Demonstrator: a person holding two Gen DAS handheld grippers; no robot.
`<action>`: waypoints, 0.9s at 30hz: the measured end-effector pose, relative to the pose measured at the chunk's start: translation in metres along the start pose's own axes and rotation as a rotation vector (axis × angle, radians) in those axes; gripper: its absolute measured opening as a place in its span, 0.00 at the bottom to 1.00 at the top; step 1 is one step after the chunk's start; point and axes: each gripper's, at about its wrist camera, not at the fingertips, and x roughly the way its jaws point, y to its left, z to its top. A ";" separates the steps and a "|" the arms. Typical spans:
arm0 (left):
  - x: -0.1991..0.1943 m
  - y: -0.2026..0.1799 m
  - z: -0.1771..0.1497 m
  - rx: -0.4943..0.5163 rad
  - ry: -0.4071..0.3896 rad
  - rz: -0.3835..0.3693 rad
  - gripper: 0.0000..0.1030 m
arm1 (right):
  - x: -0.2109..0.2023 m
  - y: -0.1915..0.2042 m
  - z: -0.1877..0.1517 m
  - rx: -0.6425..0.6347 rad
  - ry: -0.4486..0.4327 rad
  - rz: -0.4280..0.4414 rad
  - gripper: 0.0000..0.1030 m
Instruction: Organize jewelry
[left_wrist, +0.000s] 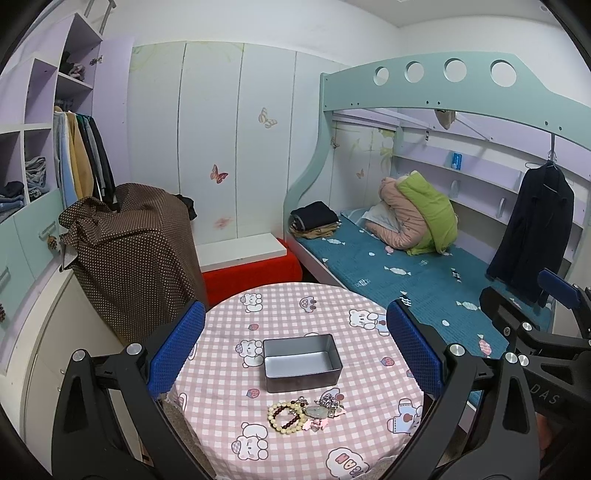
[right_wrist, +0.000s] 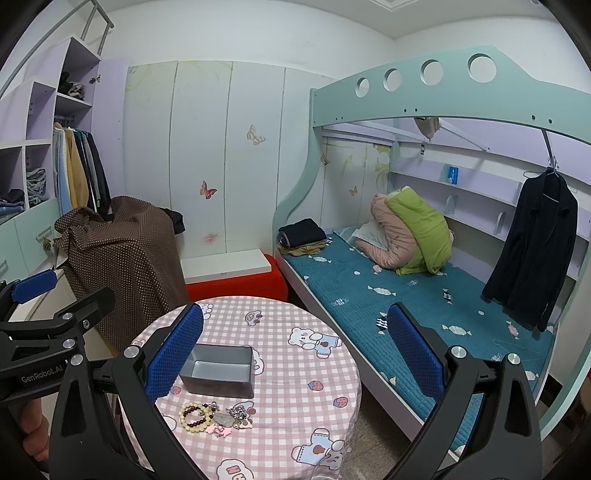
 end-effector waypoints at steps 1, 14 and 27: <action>0.000 -0.001 0.000 0.001 0.001 0.000 0.95 | 0.000 0.000 -0.001 0.002 -0.001 0.000 0.93; 0.004 0.002 -0.001 0.003 0.017 -0.008 0.95 | 0.005 -0.002 0.007 0.003 0.023 0.007 0.93; 0.014 0.010 -0.001 0.002 0.062 -0.020 0.95 | 0.012 0.002 0.007 0.005 0.070 0.006 0.93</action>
